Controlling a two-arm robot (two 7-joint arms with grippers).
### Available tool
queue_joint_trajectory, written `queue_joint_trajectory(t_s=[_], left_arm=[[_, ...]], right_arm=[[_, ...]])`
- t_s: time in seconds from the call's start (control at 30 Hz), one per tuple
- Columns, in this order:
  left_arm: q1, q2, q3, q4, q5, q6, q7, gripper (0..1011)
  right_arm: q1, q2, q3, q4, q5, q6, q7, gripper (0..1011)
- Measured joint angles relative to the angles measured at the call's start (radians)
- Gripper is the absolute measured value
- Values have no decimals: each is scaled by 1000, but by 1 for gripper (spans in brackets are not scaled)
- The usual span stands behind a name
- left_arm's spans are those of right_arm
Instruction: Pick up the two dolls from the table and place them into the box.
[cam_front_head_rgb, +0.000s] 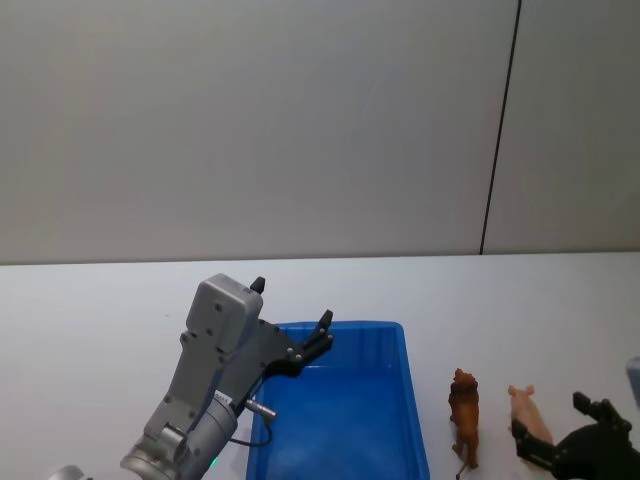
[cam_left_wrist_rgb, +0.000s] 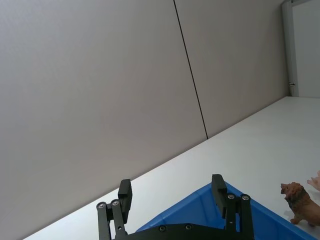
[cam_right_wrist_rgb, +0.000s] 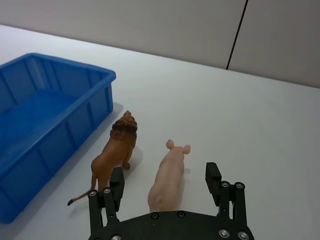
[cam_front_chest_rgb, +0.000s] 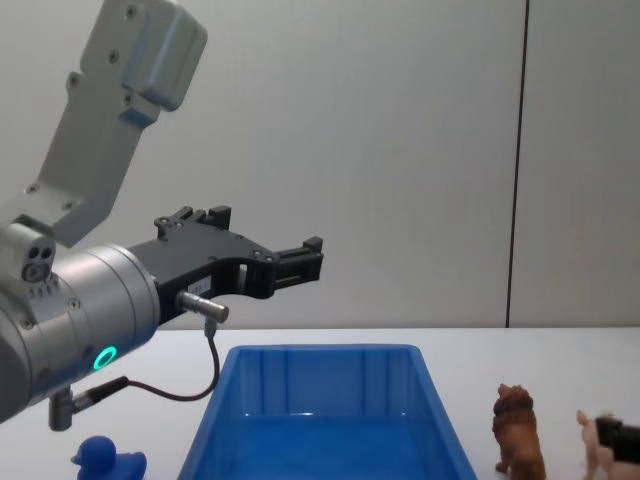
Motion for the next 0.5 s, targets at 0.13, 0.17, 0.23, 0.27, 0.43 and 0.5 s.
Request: queue_joint_trajectory(t_s=[0.13,0.17,0.23,0.27,0.43,0.5], left_arm=[[0,0,0,0,0,0,0,1001],[0,0,0,0,0,0,0,1001],[0,0,0,0,0,0,0,1001],[0,0,0,0,0,0,0,1001],[0,0,0,0,0,0,0,1001],[0,0,0,0,0,0,0,1002]], right_arm=[[8,-7,-5,19,-10,9,7,1001],[10,-9,-7,23,-12,11,8,1001],[16,-13,-10,34,-17,16,10,1001],[19,-16,-11,41,-20,19,12,1001],[28,-24,-16,62,-25,29,14,1001],[32,-29,-18,71,-26,34,15,1001]])
